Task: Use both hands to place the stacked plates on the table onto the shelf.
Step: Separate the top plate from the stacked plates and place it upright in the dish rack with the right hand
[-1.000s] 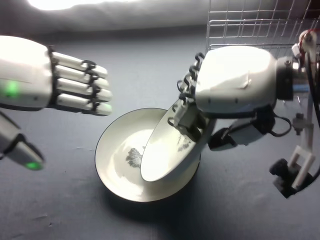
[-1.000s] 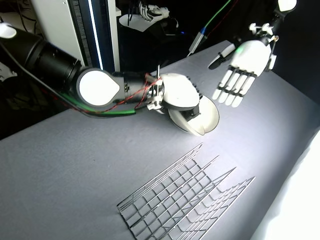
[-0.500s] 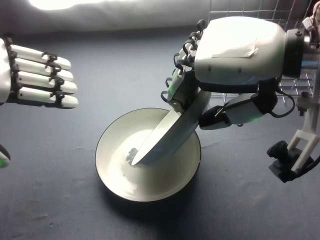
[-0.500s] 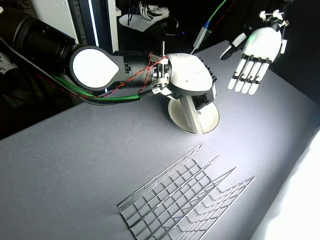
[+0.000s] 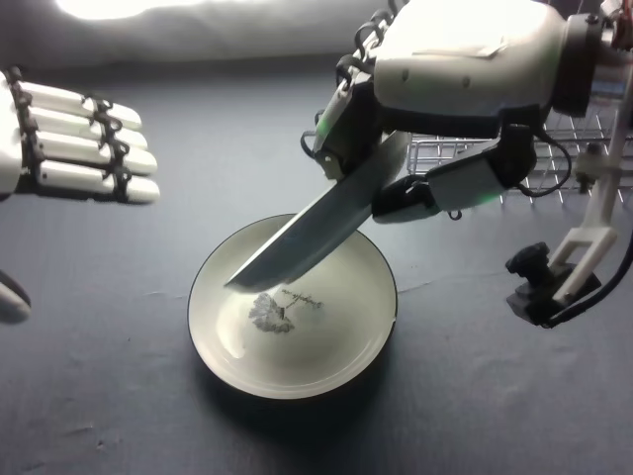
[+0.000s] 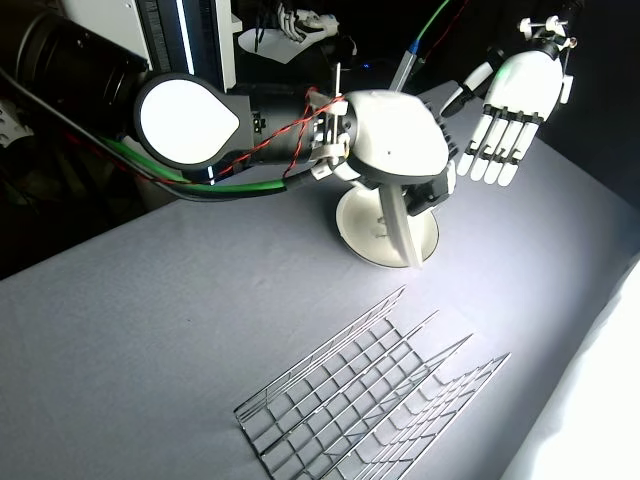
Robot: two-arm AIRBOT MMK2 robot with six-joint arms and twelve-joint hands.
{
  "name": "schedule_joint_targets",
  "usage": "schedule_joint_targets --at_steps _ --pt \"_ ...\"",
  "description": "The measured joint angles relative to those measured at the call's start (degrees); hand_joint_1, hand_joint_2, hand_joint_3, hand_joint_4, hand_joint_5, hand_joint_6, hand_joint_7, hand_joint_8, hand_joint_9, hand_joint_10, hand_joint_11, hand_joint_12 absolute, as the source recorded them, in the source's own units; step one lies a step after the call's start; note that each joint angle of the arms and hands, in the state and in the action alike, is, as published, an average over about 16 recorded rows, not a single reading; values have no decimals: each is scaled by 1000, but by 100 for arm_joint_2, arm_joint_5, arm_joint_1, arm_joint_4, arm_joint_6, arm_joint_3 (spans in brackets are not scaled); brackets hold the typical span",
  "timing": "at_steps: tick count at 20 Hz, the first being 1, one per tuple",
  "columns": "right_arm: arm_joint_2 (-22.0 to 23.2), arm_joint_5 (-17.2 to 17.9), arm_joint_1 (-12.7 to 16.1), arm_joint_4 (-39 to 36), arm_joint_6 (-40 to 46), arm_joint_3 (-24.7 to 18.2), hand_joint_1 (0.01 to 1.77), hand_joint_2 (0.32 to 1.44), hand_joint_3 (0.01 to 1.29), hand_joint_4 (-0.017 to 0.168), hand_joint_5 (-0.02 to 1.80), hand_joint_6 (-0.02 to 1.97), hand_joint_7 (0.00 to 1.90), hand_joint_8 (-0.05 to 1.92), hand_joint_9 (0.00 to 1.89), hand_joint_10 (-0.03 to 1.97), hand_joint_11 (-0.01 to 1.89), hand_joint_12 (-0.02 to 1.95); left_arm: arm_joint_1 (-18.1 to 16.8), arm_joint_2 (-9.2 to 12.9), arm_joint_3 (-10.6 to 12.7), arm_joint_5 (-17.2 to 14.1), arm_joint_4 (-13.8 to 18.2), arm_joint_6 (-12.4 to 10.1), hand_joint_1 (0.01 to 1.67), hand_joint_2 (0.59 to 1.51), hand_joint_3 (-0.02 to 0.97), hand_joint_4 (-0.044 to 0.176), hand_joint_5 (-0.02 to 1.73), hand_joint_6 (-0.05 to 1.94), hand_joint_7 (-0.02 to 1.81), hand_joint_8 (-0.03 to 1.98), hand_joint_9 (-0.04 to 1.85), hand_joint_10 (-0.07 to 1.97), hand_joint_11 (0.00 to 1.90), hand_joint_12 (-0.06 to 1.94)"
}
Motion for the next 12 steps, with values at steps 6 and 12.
schedule_joint_targets --at_steps 6,12 --pt "-37 -140 267 749 8 46 1216 1011 14 8 997 911 1034 865 1108 359 833 1315 -1 -74 106 47 -151 -47 21 1074 0 -2 34 6 16 4 21 7 13 7" --pt "-59 -450 575 1771 30 126 1216 1011 14 8 995 908 1034 864 1112 355 833 1332 27 -132 223 113 -51 -11 22 1074 0 -2 33 6 17 4 21 7 13 8"
